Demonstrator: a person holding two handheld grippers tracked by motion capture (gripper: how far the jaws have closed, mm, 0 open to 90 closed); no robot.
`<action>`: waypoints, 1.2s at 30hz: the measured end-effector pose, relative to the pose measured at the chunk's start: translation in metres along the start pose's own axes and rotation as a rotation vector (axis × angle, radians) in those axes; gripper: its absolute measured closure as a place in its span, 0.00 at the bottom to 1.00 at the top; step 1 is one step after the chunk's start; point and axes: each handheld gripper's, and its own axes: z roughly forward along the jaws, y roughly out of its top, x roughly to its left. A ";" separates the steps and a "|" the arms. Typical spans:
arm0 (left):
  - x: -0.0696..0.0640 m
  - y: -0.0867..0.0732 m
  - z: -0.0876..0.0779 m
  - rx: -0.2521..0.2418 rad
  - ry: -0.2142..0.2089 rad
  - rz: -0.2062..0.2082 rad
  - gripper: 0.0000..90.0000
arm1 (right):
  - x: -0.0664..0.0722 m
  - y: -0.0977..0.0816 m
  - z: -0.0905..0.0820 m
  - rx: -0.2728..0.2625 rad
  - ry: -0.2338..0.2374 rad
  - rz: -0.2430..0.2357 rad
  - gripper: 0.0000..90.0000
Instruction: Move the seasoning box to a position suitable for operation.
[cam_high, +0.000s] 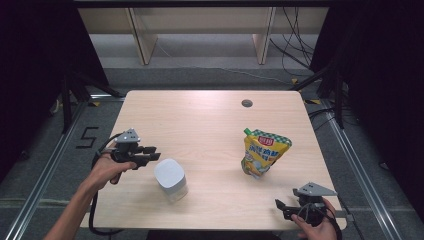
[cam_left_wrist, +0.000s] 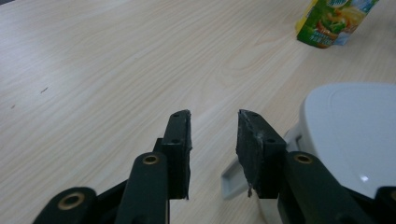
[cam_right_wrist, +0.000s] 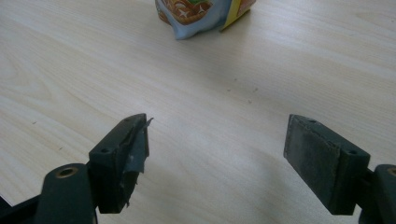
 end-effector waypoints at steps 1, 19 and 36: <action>0.000 -0.003 0.000 -0.003 -0.001 0.002 0.71 | -0.001 0.000 0.000 -0.007 -0.004 -0.018 0.26; -0.014 -0.044 -0.002 0.007 -0.043 0.070 0.72 | -0.001 0.000 0.001 0.007 0.000 0.000 0.26; -0.025 -0.047 0.012 0.046 -0.018 0.061 0.90 | -0.002 0.000 0.002 -0.014 0.005 -0.021 0.26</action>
